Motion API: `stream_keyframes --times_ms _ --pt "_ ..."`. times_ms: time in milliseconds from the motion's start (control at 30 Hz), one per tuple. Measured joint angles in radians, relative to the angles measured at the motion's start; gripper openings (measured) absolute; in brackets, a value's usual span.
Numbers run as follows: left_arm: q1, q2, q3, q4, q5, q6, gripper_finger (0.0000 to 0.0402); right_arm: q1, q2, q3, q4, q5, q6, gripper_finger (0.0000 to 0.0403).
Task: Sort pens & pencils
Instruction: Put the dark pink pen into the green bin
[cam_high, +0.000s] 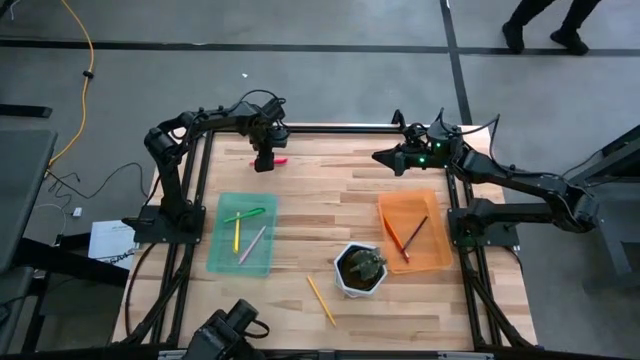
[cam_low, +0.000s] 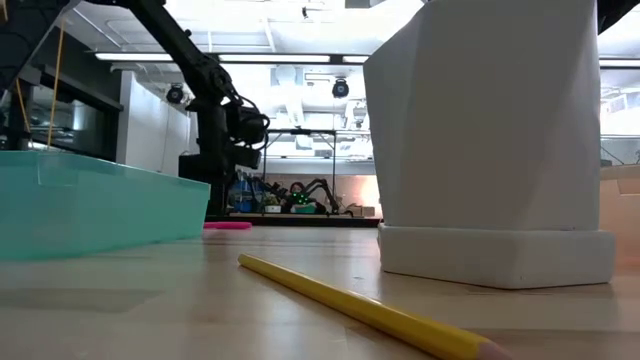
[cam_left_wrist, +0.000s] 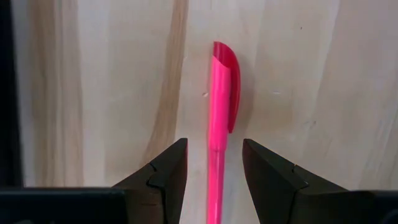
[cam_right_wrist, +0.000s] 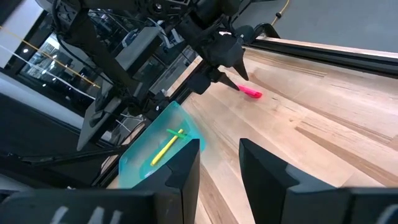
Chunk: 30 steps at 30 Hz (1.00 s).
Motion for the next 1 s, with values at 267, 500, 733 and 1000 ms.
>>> stream_keyframes --times_ms 267,500,733,1000 --pt "0.0 0.001 0.0 -0.004 0.01 -0.005 0.014 0.0 0.0 0.0 -0.001 0.0 -0.002 0.0103" --pt "0.0 0.009 -0.002 -0.005 0.023 -0.009 0.014 0.0 0.0 0.0 -0.002 0.0 -0.01 0.0103" --pt "0.0 0.011 -0.003 -0.01 0.03 -0.013 0.014 0.0 0.0 0.0 -0.003 0.0 -0.014 0.0103" --pt "0.0 0.034 -0.004 -0.033 0.027 -0.029 0.014 0.0 0.0 0.0 -0.004 0.0 -0.02 0.0103"
